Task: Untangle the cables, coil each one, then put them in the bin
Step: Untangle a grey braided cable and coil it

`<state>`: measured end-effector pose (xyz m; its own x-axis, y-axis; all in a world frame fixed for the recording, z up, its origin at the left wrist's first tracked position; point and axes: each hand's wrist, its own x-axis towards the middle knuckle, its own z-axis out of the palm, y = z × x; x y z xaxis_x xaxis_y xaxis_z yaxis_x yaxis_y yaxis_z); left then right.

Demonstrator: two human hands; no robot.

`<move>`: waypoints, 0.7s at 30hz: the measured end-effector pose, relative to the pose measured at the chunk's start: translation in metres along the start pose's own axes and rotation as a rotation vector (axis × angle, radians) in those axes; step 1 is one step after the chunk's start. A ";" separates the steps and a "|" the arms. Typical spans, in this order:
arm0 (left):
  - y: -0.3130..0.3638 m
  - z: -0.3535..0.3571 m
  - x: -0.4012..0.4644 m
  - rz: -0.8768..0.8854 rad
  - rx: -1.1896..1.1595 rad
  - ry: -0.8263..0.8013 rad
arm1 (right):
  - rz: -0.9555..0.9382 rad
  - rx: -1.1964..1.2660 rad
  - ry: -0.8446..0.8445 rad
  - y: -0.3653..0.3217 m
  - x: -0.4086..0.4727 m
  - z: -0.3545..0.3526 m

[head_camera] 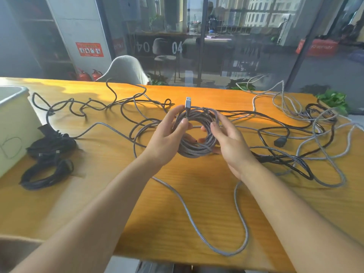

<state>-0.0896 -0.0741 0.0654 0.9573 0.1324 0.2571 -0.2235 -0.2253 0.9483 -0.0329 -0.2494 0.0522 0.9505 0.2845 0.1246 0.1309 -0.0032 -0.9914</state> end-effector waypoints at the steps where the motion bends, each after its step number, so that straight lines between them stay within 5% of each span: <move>1: 0.000 -0.005 -0.006 0.004 0.042 0.001 | -0.001 -0.015 -0.015 -0.004 -0.001 0.003; 13: -0.016 -0.105 -0.093 -0.027 0.178 0.310 | 0.045 -0.212 -0.405 -0.025 -0.022 0.109; 21: -0.040 -0.154 -0.131 -0.119 0.470 0.325 | -0.011 -0.432 -0.516 0.005 -0.036 0.163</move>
<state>-0.2342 0.0664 0.0229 0.8487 0.4560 0.2680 0.0590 -0.5851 0.8088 -0.1123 -0.1032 0.0367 0.7062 0.7079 -0.0072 0.3427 -0.3508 -0.8715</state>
